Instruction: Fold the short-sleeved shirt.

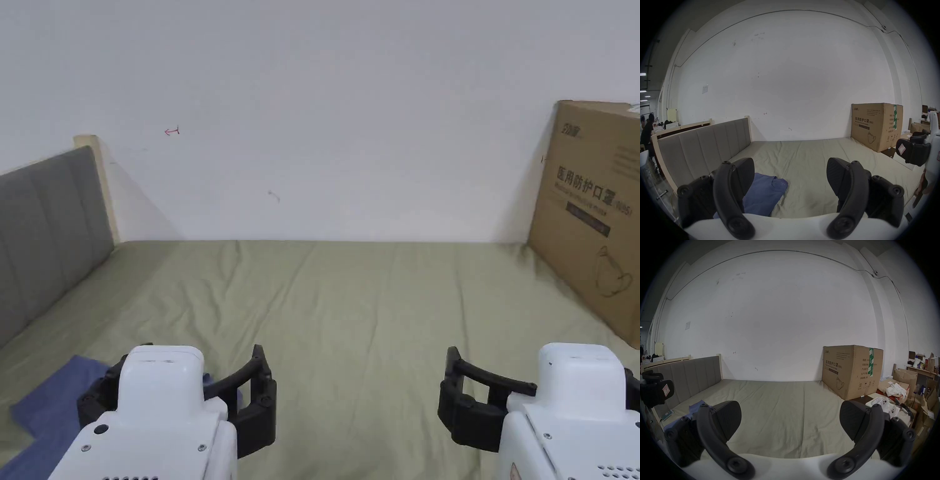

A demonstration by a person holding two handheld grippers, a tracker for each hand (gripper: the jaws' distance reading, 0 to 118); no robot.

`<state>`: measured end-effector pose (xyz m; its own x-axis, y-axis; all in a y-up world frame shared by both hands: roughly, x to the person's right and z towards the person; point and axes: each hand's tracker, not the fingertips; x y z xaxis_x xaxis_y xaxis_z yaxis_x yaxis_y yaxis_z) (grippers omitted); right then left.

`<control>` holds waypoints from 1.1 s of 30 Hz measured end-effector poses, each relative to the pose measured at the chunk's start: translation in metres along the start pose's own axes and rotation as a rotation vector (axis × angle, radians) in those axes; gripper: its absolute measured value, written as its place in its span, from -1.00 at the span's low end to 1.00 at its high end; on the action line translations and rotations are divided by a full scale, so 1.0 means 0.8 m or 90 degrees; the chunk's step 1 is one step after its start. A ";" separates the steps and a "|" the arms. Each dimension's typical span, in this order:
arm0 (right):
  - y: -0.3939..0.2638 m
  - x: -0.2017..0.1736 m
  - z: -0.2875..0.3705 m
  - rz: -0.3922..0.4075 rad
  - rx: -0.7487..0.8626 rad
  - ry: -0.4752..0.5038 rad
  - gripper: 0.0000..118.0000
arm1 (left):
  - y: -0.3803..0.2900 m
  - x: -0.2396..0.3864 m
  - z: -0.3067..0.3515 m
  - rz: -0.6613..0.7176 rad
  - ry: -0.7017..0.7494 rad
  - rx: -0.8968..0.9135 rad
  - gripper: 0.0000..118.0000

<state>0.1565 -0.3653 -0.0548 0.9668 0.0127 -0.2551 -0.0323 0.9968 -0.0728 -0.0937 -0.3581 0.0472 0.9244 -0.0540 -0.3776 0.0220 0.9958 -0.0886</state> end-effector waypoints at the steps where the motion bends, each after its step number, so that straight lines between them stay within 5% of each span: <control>1: 0.000 0.000 0.000 0.000 -0.001 0.000 1.00 | 0.000 0.001 0.000 -0.001 -0.001 -0.002 0.63; 18: 0.001 -0.002 -0.006 0.006 0.001 0.003 1.00 | -0.001 -0.005 -0.004 0.038 -0.011 -0.012 0.63; 23: 0.027 -0.039 0.007 0.199 0.086 -0.042 1.00 | 0.000 -0.032 -0.004 0.251 -0.078 0.001 0.63; 30: -0.014 -0.125 0.006 0.639 0.064 -0.006 1.00 | -0.054 -0.080 -0.019 0.711 -0.118 -0.005 0.65; 33: -0.033 -0.141 0.004 0.676 0.027 0.040 1.00 | -0.081 -0.085 -0.029 0.784 -0.068 -0.065 0.65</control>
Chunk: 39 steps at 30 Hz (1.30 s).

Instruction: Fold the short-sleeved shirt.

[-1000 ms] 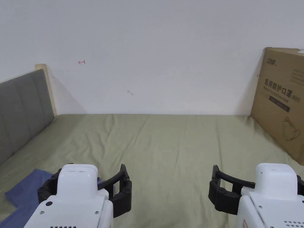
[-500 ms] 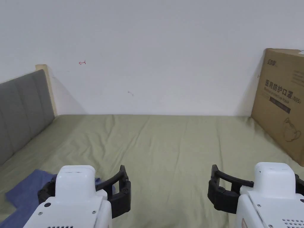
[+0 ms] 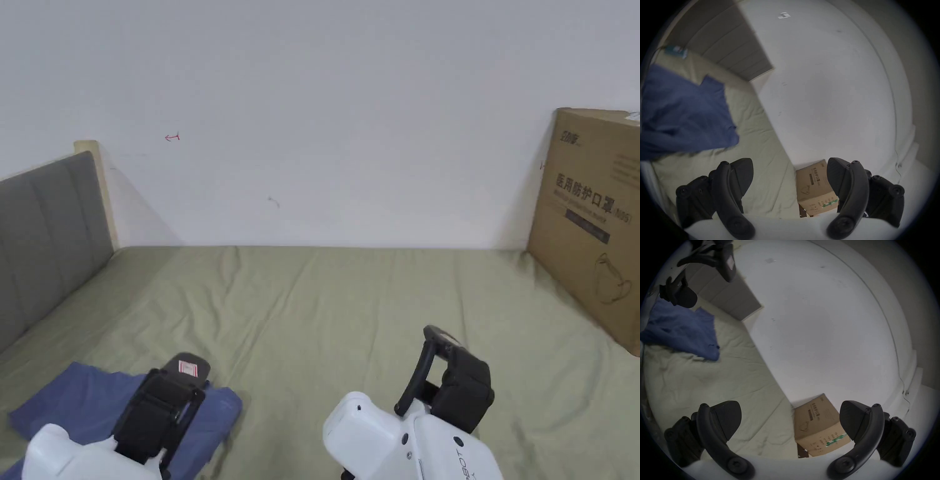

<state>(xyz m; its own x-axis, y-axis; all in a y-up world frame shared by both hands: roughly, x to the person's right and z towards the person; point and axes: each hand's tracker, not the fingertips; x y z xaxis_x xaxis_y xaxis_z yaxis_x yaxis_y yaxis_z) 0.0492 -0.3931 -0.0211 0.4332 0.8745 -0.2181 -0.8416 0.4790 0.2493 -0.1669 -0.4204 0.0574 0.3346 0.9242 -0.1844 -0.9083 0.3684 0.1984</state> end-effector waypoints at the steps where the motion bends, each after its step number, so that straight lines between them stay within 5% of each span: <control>1: 0.000 0.004 -0.001 -0.037 -0.009 0.010 1.00 | -0.004 -0.003 -0.002 -0.027 0.018 0.008 0.65; 3: 0.001 0.019 -0.001 -0.139 -0.009 0.031 1.00 | -0.004 0.004 -0.005 -0.115 0.060 0.012 0.66; 6: -0.010 0.060 -0.008 -0.394 -0.025 0.026 1.00 | -0.008 0.045 -0.001 -0.289 0.051 0.039 0.66; 8: -0.028 0.088 -0.012 -0.603 -0.035 0.033 1.00 | -0.019 0.084 0.004 -0.483 0.036 0.063 0.66; 11: -0.065 0.103 -0.017 -0.786 -0.081 -0.003 1.00 | -0.054 0.112 0.010 -0.748 0.041 0.105 0.82; 13: -0.089 0.097 -0.017 -0.792 -0.083 -0.001 1.00 | -0.077 0.111 0.011 -0.843 0.069 0.118 0.97; 15: -0.100 0.089 -0.017 -0.743 -0.113 -0.017 1.00 | -0.096 0.107 0.010 -0.880 0.105 0.137 0.96; 19: -0.094 0.084 -0.011 -0.647 -0.094 -0.032 1.00 | -0.093 0.098 0.001 -0.814 0.075 0.036 0.95; 25: -0.085 0.094 0.005 -0.681 -0.047 -0.050 0.97 | -0.079 0.109 0.012 -0.792 0.040 0.069 0.81; 27: -0.082 0.092 0.009 -0.671 -0.037 -0.065 0.64 | -0.074 0.111 0.016 -0.752 0.029 0.067 0.24; 28: -0.081 0.091 0.008 -0.659 -0.039 -0.071 -0.12 | -0.071 0.110 0.016 -0.734 0.027 0.066 -0.39; 29: -0.079 0.089 0.006 -0.653 -0.048 -0.085 -0.75 | -0.070 0.108 0.014 -0.734 0.035 0.067 -0.76; 32: -0.088 0.091 0.002 -0.689 -0.063 -0.028 -0.85 | -0.073 0.102 0.015 -0.756 0.048 0.072 -1.00; 39: -0.081 0.088 0.000 -0.657 -0.069 -0.033 -0.99 | -0.063 0.098 0.011 -0.731 0.047 0.037 -1.00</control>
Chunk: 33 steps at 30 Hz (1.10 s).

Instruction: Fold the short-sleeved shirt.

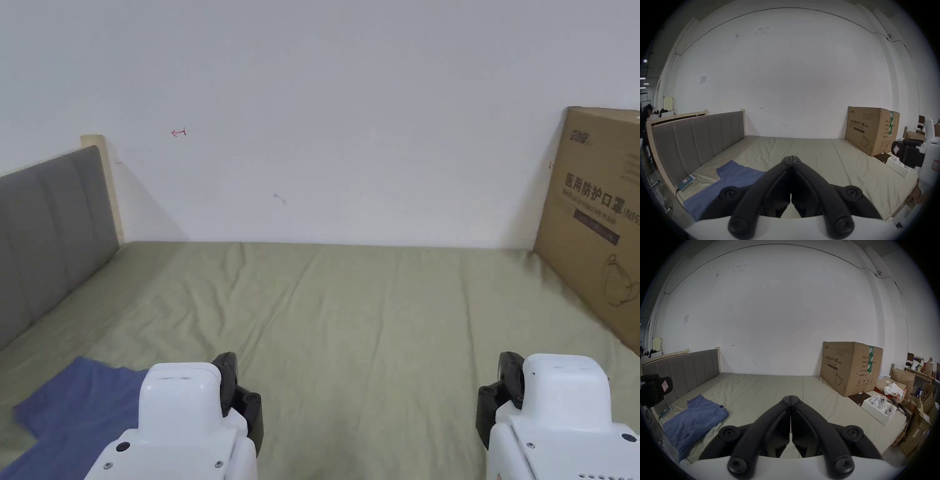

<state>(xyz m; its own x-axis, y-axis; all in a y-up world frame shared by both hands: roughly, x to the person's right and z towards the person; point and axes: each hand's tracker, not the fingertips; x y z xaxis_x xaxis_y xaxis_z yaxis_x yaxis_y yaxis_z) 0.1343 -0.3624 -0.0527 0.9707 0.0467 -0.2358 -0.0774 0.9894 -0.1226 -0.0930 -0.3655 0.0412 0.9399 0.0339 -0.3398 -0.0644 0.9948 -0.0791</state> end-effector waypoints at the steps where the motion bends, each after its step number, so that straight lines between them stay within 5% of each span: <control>1: 0.001 -0.002 0.000 0.005 -0.005 0.007 -0.99 | 0.000 0.000 0.000 -0.002 0.004 0.001 -1.00; 11: 0.014 -0.048 -0.002 0.022 -0.008 0.111 -0.99 | 0.010 -0.039 0.008 0.006 0.053 0.001 -1.00; 21: 0.008 -0.163 -0.004 0.010 -0.039 0.318 -0.99 | 0.015 -0.138 0.063 0.017 0.280 -0.002 -1.00; 33: -0.019 -0.184 -0.029 0.045 -0.098 0.320 -0.99 | -0.051 -0.203 -0.018 0.076 0.262 -0.165 -1.00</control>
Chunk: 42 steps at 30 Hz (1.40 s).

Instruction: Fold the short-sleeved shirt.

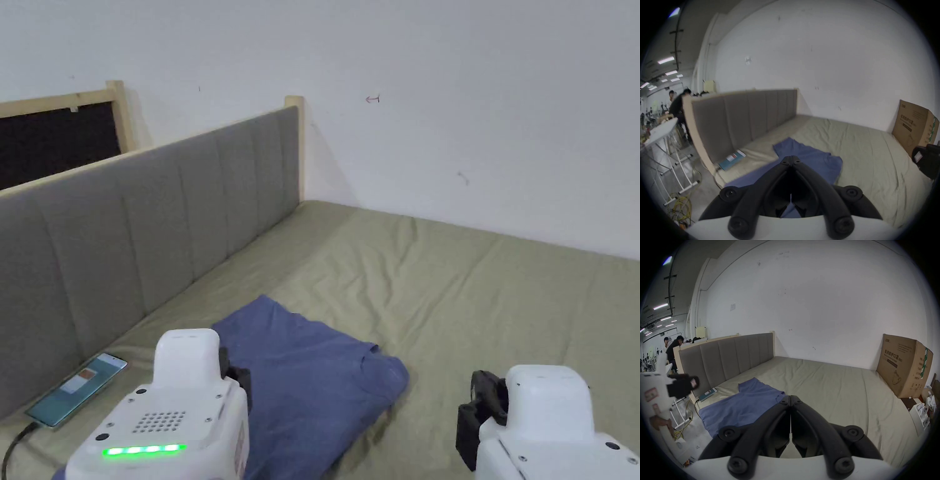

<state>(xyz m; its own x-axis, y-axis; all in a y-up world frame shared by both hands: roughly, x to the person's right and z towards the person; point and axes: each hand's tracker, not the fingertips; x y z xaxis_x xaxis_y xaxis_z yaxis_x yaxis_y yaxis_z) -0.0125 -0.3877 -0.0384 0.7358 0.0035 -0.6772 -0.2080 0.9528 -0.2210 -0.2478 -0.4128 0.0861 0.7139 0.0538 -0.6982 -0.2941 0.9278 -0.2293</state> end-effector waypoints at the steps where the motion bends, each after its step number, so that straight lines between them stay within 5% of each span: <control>1: -0.003 0.003 -0.005 -0.003 -0.012 -0.001 -0.99 | -0.006 0.001 -0.026 0.004 -0.026 -0.052 -1.00; 6: -0.019 0.013 -0.025 0.006 -0.062 -0.017 -0.99 | -0.058 0.016 -0.142 -0.015 -0.127 -0.253 -1.00; 7: -0.021 0.016 -0.029 0.015 -0.072 -0.025 -0.99 | -0.069 0.020 -0.161 -0.020 -0.114 -0.272 -0.83; 8: -0.023 0.018 -0.032 0.019 -0.079 -0.030 -0.99 | -0.077 0.024 -0.175 -0.022 -0.111 -0.292 -0.42; 10: -0.027 0.025 -0.038 0.014 -0.092 -0.036 -0.99 | -0.094 0.026 -0.213 -0.008 -0.129 -0.373 0.69; 11: -0.028 0.029 -0.042 0.008 -0.101 -0.040 -0.99 | -0.101 0.027 -0.227 -0.013 -0.139 -0.402 0.77; 20: -0.048 0.051 -0.065 -0.019 -0.161 -0.068 -0.99 | -0.136 0.050 -0.281 -0.044 -0.062 -0.446 0.69; 24: -0.052 0.053 -0.065 -0.023 -0.171 -0.070 -0.99 | -0.122 0.037 -0.272 0.018 -0.037 -0.430 0.14; 27: -0.055 0.055 -0.062 -0.026 -0.177 -0.069 -0.99 | -0.116 0.025 -0.265 0.036 -0.036 -0.429 -0.78; 31: -0.057 0.062 -0.058 -0.036 -0.182 -0.075 -0.99 | -0.117 -0.008 -0.262 0.163 -0.058 -0.422 -0.84; 42: -0.054 0.101 -0.045 -0.086 -0.182 -0.110 -0.99 | -0.066 -0.027 -0.243 0.261 -0.103 -0.401 -0.84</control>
<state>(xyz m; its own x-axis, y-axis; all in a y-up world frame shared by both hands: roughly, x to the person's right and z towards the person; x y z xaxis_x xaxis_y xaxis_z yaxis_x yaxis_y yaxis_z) 0.0329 -0.4394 -0.1085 0.8620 -0.0422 -0.5051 -0.2548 0.8253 -0.5039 -0.3714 -0.5349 -0.0188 0.5392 0.4461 -0.7143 -0.8273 0.4394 -0.3500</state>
